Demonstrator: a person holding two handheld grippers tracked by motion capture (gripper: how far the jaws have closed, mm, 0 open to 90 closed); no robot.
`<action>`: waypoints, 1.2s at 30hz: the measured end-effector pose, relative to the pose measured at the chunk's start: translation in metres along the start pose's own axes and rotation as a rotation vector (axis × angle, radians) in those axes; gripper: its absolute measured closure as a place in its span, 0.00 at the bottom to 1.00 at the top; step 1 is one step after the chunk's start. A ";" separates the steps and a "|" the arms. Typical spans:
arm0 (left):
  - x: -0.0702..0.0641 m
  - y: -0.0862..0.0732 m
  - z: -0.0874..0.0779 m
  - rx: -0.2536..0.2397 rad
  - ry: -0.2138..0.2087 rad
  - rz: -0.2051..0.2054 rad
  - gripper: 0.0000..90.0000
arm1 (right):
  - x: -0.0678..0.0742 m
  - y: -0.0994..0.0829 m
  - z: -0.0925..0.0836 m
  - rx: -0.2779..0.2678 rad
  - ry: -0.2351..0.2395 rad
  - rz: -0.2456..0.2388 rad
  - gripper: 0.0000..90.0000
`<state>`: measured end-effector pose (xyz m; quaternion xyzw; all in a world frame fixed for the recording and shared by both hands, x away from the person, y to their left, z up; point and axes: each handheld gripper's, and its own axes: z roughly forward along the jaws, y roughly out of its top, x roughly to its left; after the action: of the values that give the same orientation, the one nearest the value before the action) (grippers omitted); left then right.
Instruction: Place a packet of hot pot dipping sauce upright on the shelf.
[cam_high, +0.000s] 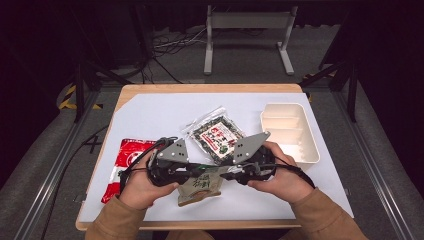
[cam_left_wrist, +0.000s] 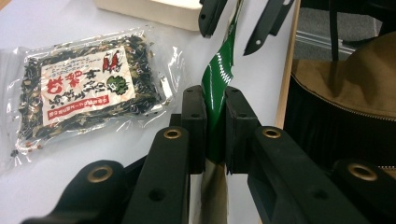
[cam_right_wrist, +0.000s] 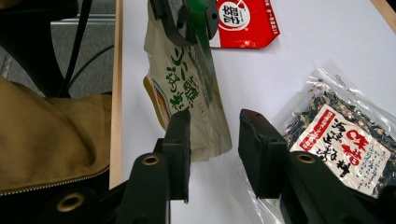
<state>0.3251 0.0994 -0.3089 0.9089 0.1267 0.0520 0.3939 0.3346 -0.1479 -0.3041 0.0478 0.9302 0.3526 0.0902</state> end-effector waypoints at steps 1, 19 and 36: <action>0.000 0.000 0.001 0.003 0.001 0.000 0.90 | 0.000 0.002 0.001 0.011 -0.001 -0.007 0.73; -0.004 0.002 0.006 0.006 -0.006 0.008 0.90 | 0.001 0.014 0.026 0.112 0.020 -0.098 0.86; -0.002 -0.002 -0.003 -0.077 0.042 -0.002 0.64 | 0.003 0.019 0.017 0.128 0.012 -0.159 0.99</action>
<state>0.3221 0.1025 -0.3082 0.8917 0.1336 0.0754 0.4258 0.3360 -0.1223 -0.3046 -0.0227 0.9522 0.2845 0.1093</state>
